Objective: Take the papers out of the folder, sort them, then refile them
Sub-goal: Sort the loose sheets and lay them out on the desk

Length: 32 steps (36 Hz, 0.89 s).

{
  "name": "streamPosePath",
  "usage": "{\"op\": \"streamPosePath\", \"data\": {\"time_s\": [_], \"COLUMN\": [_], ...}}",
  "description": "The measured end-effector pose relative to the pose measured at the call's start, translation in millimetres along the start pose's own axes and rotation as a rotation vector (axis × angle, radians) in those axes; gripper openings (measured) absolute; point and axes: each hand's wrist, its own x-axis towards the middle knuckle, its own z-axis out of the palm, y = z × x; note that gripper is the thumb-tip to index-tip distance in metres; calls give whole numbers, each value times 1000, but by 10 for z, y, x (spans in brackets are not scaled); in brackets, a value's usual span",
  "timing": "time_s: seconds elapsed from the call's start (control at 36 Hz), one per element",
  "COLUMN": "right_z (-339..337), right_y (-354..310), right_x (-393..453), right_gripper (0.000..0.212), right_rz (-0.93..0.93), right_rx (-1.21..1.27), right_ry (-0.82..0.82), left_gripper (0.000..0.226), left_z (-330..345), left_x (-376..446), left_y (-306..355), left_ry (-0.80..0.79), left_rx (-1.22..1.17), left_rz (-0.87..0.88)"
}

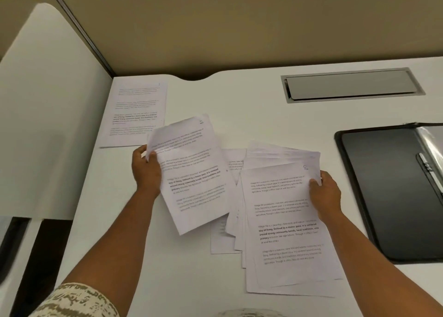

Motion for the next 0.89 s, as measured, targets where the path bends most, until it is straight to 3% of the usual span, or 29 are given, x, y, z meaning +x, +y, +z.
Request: {"op": "streamPosePath", "data": {"time_s": [0.39,0.56,0.61,0.69,0.81,0.89], "right_z": [142,237,331,496,684,785], "right_y": [-94,-275,-458,-809,-1146,-1247], "right_x": [-38,-137,-185,-283,-395,-427], "right_gripper": [45,42,32,18,36,29], "right_rz": [-21,-268,-284,-90,53,51], "right_rx": [-5,-21,59,311,440,422], "right_ry": [104,174,62,-265,-574,-672], "left_gripper": [31,31,31,32,34,33], "left_z": [-446,-452,-394,-279,-120,-20], "left_x": [16,-16,-37,-64,-73,-39], "left_y": [-57,11,34,53,83,101], "left_ry": [76,2,-27,-71,-106,-134], "left_rx": [-244,-194,-181,-180,-189,-169], "left_rz": [-221,-214,-198,-174,-149,-133]}}
